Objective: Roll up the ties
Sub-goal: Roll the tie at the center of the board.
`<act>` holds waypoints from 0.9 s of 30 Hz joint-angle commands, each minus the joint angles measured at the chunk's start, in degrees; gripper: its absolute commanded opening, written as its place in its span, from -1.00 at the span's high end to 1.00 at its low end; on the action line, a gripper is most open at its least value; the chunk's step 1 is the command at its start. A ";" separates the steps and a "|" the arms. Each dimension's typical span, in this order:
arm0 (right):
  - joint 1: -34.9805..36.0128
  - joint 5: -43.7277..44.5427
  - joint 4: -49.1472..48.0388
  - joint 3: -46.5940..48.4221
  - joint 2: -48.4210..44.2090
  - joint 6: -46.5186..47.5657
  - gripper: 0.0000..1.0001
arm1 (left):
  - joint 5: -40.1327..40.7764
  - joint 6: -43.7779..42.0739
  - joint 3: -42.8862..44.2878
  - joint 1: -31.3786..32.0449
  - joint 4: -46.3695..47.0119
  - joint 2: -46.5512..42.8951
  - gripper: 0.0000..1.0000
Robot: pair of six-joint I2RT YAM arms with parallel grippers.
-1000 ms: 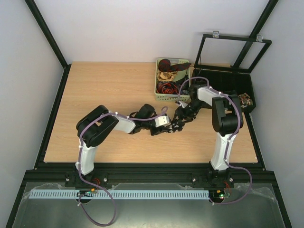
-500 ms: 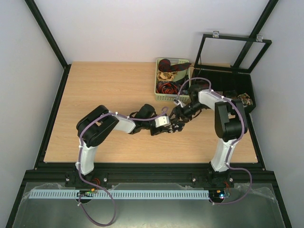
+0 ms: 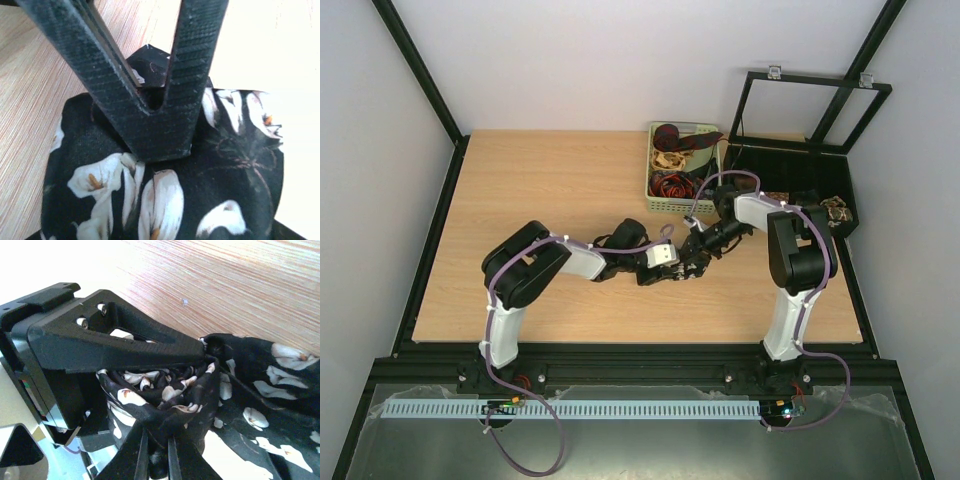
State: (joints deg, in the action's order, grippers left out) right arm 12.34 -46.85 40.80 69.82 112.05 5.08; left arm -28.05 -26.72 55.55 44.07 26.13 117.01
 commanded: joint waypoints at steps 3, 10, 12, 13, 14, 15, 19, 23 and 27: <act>-0.14 9.90 1.09 -0.88 2.45 2.85 0.97 | -0.13 2.24 -0.58 -0.37 -9.29 2.17 -0.22; -1.18 18.74 -2.33 -2.79 3.67 4.68 0.97 | -8.31 9.29 -0.55 -0.44 -0.01 -1.97 -0.46; -1.17 19.22 -2.72 -2.90 3.70 5.06 0.97 | -8.23 10.24 0.13 0.04 1.80 -1.63 -0.47; -1.09 19.39 -2.96 -2.86 3.64 5.04 0.97 | -8.17 10.54 0.86 0.27 2.19 -0.99 -0.47; -1.12 19.50 -3.07 -2.72 3.76 4.98 0.97 | -8.17 10.90 1.72 0.49 2.13 -0.29 -0.47; -1.16 19.58 -3.09 -2.49 3.83 4.94 0.97 | -8.16 11.16 2.49 0.67 1.95 0.41 -0.47; -1.09 20.08 -3.47 -3.40 3.59 5.56 0.97 | -7.63 12.50 4.70 0.99 2.41 2.94 -0.45; -1.12 20.65 -3.55 -3.94 3.52 5.99 0.97 | -6.68 12.06 5.29 1.10 2.45 4.41 -0.23; -1.51 20.56 -1.92 -1.93 3.57 5.85 0.83 | -2.73 8.97 3.87 1.60 -0.54 4.26 0.13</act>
State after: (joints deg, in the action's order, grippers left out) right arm 10.50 -37.60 39.33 68.88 112.31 10.02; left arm -32.73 -15.62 59.96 44.73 28.16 120.05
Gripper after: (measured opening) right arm 0.056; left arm 0.501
